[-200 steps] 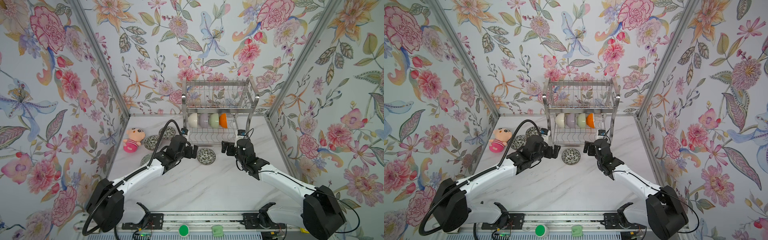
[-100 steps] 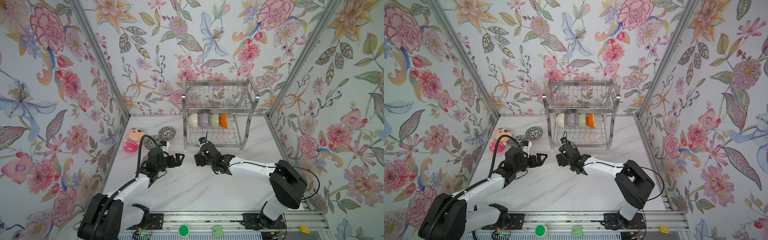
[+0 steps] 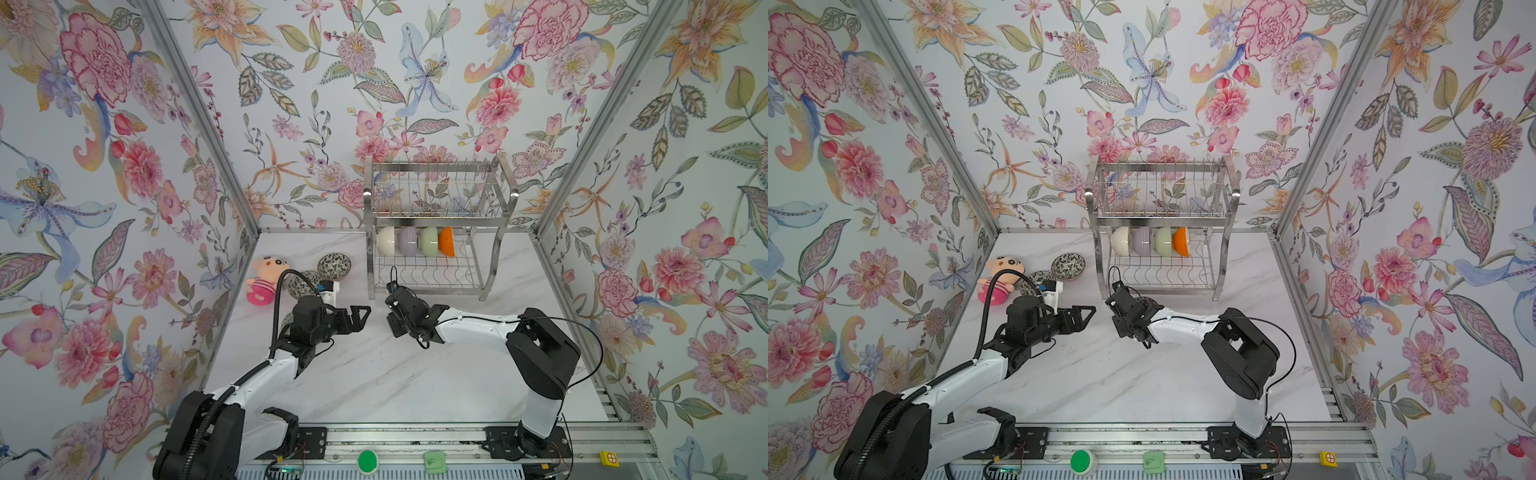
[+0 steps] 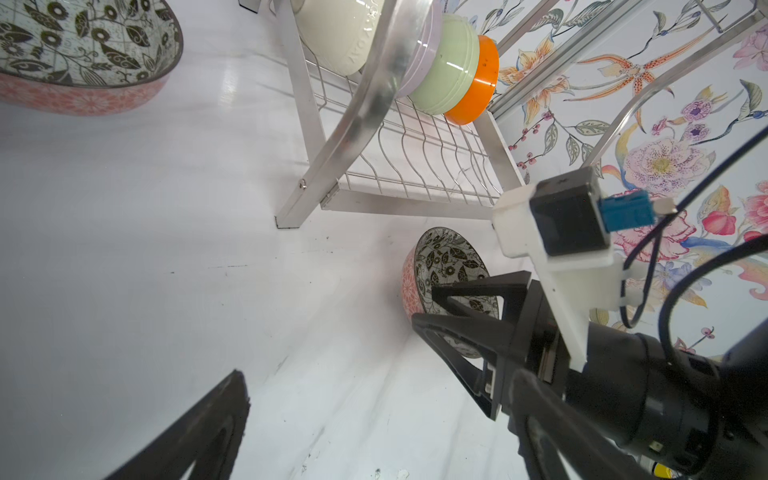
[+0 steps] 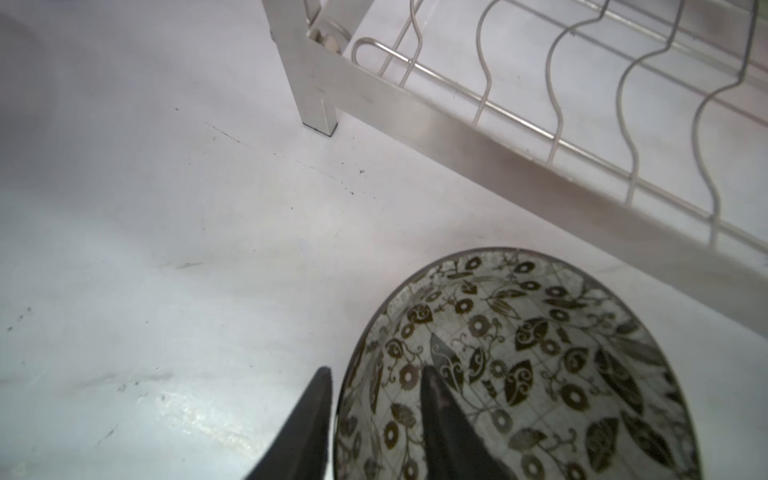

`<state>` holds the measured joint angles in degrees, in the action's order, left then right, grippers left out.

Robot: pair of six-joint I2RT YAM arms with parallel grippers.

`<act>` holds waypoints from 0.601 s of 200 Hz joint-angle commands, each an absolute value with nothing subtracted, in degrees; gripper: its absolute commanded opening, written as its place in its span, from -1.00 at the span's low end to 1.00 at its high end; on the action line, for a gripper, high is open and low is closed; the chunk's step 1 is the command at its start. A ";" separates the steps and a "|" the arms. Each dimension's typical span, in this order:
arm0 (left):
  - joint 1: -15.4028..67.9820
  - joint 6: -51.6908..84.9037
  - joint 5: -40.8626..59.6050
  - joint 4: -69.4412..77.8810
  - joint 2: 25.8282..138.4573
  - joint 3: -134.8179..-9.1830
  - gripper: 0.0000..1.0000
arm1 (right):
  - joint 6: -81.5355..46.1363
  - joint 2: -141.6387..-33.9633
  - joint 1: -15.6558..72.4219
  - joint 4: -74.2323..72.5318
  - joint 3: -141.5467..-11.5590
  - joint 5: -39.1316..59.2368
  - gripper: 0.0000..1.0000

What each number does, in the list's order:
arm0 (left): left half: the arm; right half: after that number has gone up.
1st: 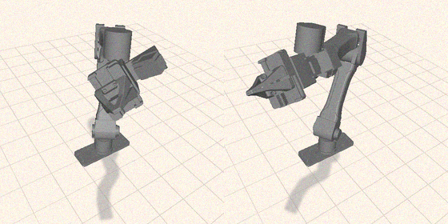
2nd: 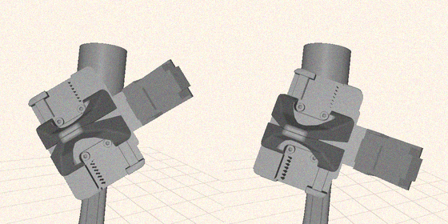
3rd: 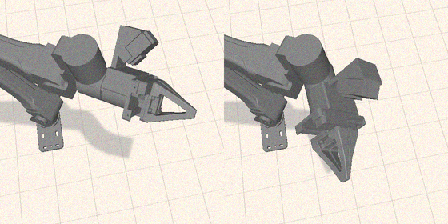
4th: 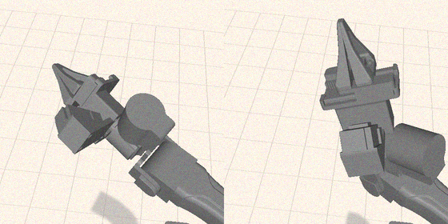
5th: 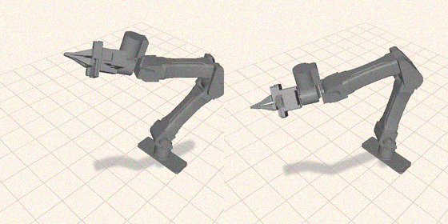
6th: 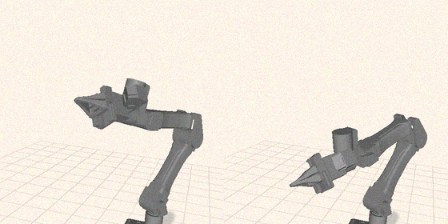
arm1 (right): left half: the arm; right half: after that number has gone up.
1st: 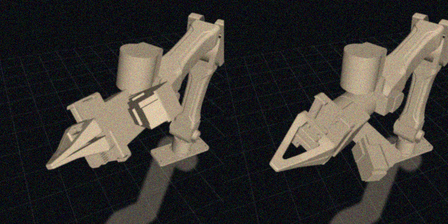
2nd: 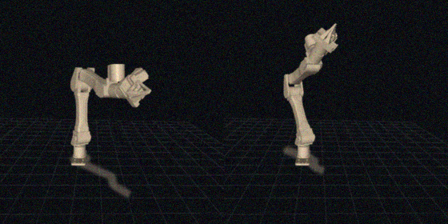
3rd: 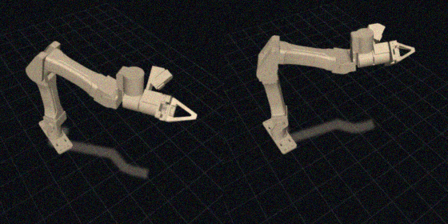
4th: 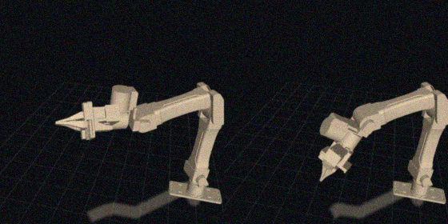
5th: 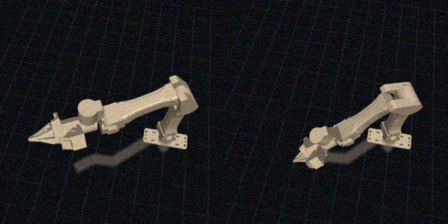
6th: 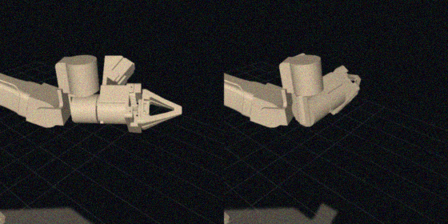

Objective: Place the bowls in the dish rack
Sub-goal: 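Lower the right gripper onto the leaf-patterned bowl rim and close it, then lift the leaf-patterned bowl with the right gripper and carry it into the rack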

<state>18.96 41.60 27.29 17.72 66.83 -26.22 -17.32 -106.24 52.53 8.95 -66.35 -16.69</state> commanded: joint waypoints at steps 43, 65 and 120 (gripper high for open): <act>18.29 41.30 27.49 18.01 65.53 -25.54 0.98 | -17.55 -106.17 52.50 10.35 -66.76 -15.30 -0.89; 18.30 41.24 27.50 18.05 65.39 -25.53 0.99 | -17.49 -103.90 51.99 9.62 -65.56 -14.19 -1.00; 18.36 41.28 27.84 18.28 66.27 -25.97 0.99 | -19.84 -93.57 46.64 0.60 -59.19 -1.81 -1.00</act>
<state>18.96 41.58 27.24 17.69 66.41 -26.22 -17.72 -99.33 49.19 7.01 -61.76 -9.17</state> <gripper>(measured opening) 0.994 0.079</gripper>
